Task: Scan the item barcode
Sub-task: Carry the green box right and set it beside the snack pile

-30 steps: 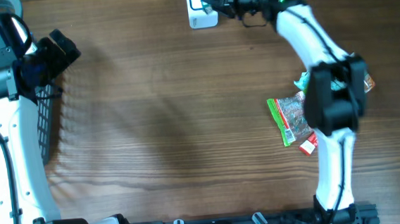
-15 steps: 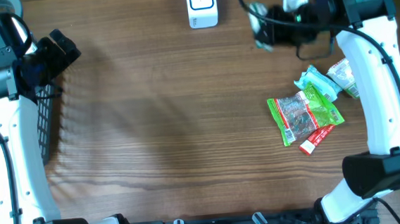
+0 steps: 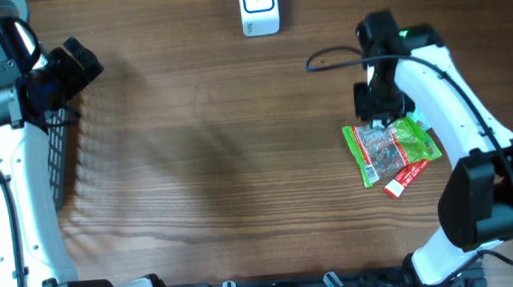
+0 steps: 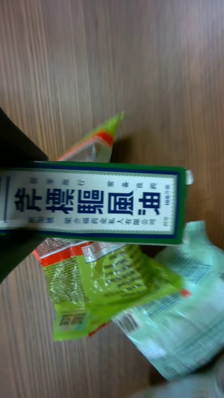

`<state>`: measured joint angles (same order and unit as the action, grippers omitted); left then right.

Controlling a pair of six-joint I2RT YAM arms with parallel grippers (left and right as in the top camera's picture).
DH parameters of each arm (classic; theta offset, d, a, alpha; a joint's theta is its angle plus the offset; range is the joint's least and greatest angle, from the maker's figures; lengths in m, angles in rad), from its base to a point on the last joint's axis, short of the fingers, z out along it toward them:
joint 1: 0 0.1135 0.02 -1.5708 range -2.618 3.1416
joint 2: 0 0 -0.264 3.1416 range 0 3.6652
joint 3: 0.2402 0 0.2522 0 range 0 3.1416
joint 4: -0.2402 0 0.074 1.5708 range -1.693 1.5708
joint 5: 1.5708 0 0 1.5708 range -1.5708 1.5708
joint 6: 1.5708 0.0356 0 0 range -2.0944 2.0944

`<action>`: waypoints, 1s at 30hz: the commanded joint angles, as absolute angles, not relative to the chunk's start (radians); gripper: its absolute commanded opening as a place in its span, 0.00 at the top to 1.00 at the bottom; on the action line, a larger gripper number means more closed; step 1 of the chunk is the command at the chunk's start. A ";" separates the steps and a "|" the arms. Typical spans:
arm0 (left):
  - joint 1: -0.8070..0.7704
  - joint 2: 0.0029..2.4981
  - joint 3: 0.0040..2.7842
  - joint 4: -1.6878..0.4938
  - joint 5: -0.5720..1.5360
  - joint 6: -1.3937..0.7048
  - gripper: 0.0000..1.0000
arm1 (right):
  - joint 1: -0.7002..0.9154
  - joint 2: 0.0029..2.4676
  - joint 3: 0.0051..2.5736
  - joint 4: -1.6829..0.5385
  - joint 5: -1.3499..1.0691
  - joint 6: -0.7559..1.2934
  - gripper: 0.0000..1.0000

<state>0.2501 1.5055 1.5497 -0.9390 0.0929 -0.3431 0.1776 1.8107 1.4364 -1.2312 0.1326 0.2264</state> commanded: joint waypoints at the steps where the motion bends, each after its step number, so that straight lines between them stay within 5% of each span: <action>1: 0.253 1.508 1.552 -0.937 0.080 -0.345 0.00 | 0.175 1.816 1.366 -1.169 0.197 0.236 0.65; 5: 0.253 1.508 1.552 -0.937 0.080 -0.345 0.00 | 0.175 1.816 1.327 -1.112 0.203 0.235 0.27; 6: 0.253 1.508 1.552 -0.937 0.080 -0.346 0.00 | 0.174 1.816 1.327 -1.110 0.203 0.235 0.01; 19: 0.253 1.508 1.552 -0.937 0.080 -0.346 0.00 | 0.175 1.797 1.418 -1.097 0.194 0.210 0.00; 30: 0.253 1.508 1.552 -0.937 0.080 -0.345 0.00 | 0.175 1.797 1.415 -0.698 0.194 0.210 0.01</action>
<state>0.2501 1.5055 1.5497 -0.9390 0.0929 -0.3431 0.1776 1.8137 1.3983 -0.7601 0.1810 0.2184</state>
